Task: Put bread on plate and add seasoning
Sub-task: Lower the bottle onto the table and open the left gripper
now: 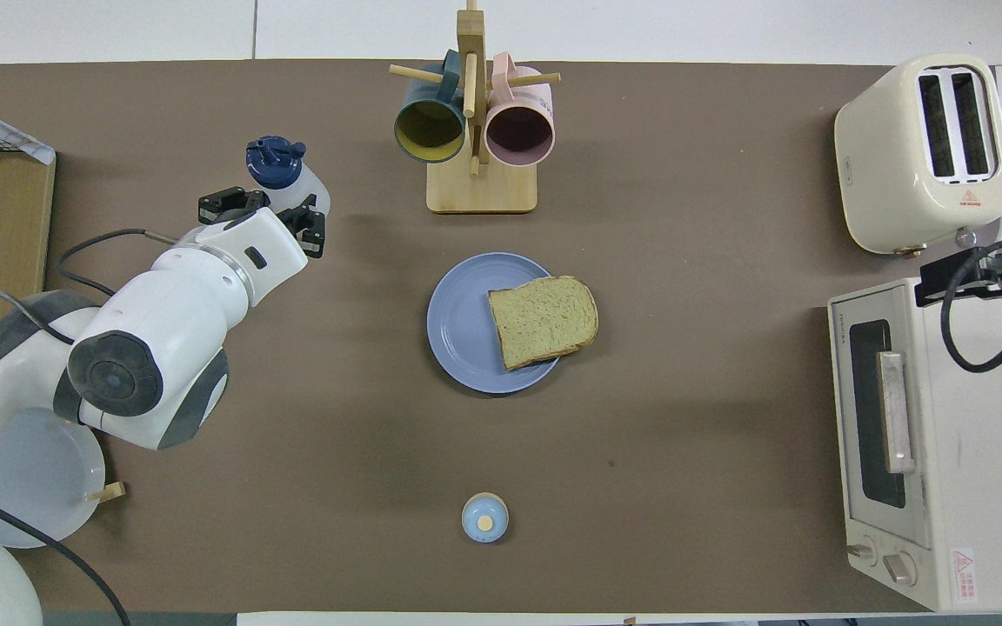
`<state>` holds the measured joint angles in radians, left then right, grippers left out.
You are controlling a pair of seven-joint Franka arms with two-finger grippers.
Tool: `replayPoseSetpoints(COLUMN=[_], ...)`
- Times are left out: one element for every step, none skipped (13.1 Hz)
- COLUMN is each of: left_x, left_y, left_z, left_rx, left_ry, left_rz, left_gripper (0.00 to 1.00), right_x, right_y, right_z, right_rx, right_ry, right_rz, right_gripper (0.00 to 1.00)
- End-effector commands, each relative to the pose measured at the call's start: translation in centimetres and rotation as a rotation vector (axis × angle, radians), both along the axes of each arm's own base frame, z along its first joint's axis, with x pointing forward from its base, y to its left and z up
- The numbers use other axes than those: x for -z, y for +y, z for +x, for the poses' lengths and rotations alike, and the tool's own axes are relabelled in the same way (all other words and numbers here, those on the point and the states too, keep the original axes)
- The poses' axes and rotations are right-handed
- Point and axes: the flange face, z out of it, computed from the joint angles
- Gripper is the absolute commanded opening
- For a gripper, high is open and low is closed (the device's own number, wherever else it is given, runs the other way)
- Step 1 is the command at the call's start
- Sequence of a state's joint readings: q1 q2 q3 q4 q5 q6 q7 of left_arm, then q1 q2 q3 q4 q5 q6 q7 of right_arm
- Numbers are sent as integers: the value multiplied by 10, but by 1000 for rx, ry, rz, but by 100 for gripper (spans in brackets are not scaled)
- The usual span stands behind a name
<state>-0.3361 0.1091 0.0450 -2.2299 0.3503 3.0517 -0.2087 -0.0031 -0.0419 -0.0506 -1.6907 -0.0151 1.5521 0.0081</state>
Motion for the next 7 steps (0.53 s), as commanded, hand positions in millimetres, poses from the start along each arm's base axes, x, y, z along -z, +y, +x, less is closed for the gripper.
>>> replayPoseSetpoints(left_x=[-7,-7,-9,-14,-9,-6,2], left_y=[0,-1,4,8,8,6,3], left_z=[-6,-6,-3,3,7,11,16], left_rx=[-6,-5,-20,-40,-75,-104,-123], left_ry=[-11,-12,-19,-33,-33,-49,-48], left_rz=[-14,-16,-25,-46,-88,-141,-175], left_gripper=[0,0,0,0,0,0,0], right_x=[-3,-3,-3,-3,-3,-3,-3], right_y=[-2,-2,-2,-2,-2,-3,-2], right_z=[-4,-4,-4,-4,-4,-4,-4], right_rx=[-14,-14,-14,-14,-14,-12,-14], right_ry=[3,3,4,3,3,4,3], right_rz=[8,8,8,8,8,8,8], right_gripper=[100,100,100,100,100,100,100])
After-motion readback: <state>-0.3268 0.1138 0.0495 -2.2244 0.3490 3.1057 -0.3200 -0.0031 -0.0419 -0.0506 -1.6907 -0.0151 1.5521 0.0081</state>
